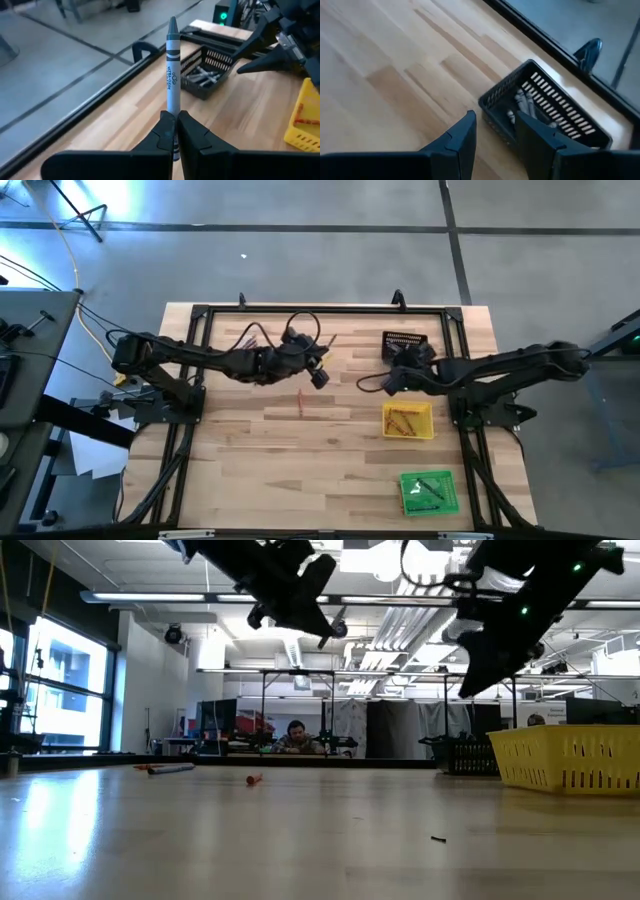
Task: Sort crayons
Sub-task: Put the gray crayon into the black basket
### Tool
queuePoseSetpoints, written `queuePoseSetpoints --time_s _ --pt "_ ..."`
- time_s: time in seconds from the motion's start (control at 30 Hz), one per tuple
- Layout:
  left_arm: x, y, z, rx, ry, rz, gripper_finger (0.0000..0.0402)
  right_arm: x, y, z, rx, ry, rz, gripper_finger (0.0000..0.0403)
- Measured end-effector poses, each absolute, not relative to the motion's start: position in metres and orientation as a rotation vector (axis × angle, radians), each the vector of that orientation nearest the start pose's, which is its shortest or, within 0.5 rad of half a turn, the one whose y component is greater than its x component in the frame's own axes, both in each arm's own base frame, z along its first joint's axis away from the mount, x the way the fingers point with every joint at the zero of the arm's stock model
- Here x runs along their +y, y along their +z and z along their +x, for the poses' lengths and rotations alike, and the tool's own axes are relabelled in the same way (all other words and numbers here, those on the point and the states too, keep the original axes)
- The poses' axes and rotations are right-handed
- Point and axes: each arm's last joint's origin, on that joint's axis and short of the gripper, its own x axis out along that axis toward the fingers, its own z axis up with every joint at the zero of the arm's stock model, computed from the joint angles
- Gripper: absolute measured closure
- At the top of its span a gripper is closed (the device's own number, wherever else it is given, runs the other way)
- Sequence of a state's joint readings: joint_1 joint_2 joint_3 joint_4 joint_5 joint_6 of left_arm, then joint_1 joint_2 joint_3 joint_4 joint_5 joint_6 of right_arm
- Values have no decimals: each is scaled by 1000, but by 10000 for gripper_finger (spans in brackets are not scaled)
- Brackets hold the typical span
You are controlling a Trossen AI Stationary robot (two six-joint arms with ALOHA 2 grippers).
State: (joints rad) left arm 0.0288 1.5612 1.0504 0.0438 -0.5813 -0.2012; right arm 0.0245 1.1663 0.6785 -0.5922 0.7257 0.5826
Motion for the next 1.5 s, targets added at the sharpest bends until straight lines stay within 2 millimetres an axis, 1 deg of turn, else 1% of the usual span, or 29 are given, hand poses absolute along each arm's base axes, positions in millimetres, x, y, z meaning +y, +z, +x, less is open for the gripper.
queuePoseSetpoints --time_s 0.1,0.2,0.27,0.37,0.5,0.63,0.77,0.83,1.0,1.23,1.4,1.5 --pt "25 263 345 365 599 -24 401 -6 214 196 735 -862 153 274" --pt "24 267 348 322 511 -39 401 5 224 193 642 -821 175 274" --pt "23 270 350 292 445 -53 401 11 232 195 561 -783 180 274" --pt "18 273 353 254 374 -35 401 21 244 203 438 -693 168 274" --pt "9 272 357 235 341 -6 401 36 262 213 300 -551 105 274" --pt "-2 268 359 244 312 1 401 45 273 216 222 -458 63 274" --pt "-14 267 362 220 276 18 401 47 278 218 172 -432 71 274" --pt "-20 269 363 188 258 24 401 47 280 218 159 -423 68 274" --pt "-32 270 364 161 230 66 401 47 285 221 114 -346 103 274" --pt "-34 271 365 138 227 70 401 49 289 223 80 -268 129 274" --pt "-34 275 366 96 228 58 401 49 289 223 74 -265 131 274" --pt "-34 275 366 100 228 55 401 49 290 223 70 -265 126 274"
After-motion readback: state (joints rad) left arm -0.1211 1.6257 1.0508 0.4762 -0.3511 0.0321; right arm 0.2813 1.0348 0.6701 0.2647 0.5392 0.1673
